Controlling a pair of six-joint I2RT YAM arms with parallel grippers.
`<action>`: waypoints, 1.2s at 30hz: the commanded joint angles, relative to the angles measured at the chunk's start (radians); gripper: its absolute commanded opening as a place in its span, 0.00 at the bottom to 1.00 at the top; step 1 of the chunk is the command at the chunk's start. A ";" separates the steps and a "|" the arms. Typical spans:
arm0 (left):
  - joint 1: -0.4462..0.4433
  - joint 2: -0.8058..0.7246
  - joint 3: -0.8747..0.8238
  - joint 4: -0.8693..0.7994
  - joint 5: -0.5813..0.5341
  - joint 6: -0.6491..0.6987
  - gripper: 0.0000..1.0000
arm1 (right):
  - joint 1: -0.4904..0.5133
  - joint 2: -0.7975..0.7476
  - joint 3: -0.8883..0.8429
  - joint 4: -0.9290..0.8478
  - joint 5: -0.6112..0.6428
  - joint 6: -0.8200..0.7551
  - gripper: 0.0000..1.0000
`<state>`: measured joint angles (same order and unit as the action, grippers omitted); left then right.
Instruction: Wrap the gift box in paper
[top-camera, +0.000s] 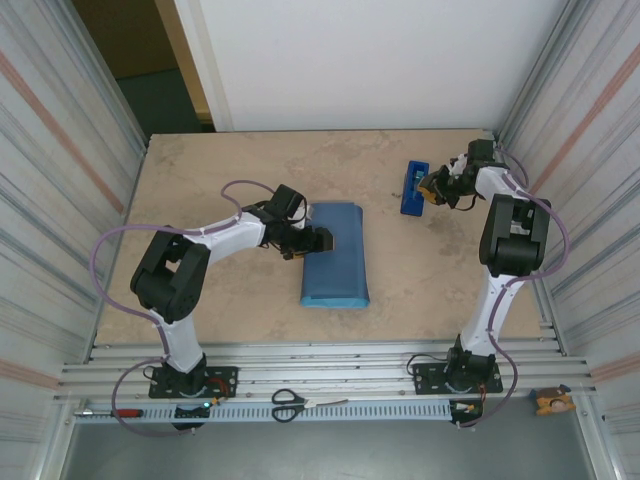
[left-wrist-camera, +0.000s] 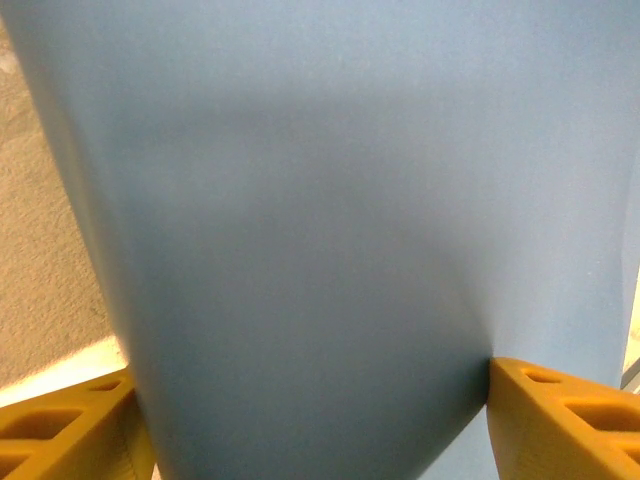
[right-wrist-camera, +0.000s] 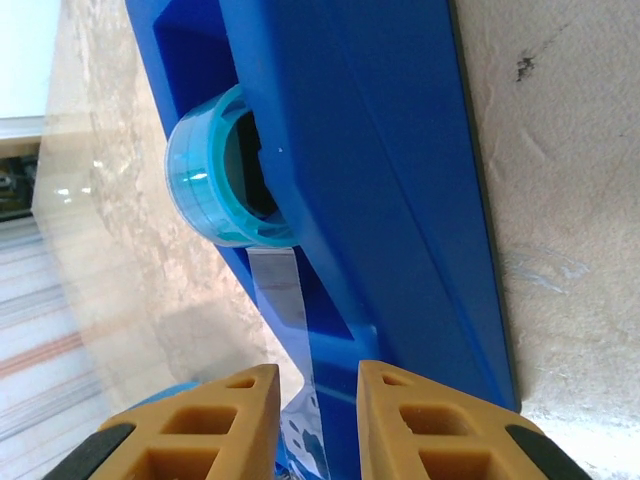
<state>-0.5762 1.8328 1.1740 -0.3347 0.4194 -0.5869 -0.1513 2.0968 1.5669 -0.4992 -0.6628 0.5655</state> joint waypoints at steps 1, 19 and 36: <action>-0.024 0.084 -0.036 -0.101 -0.051 0.033 0.79 | -0.005 0.030 0.031 -0.010 -0.049 -0.004 0.25; -0.023 0.087 -0.036 -0.103 -0.042 0.033 0.79 | -0.005 0.038 0.016 0.004 -0.074 -0.001 0.12; -0.026 0.100 -0.046 -0.099 -0.045 0.033 0.79 | -0.013 -0.051 0.025 0.043 -0.145 0.096 0.00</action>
<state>-0.5762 1.8362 1.1763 -0.3374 0.4225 -0.5804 -0.1589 2.1174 1.5745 -0.4881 -0.7567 0.6140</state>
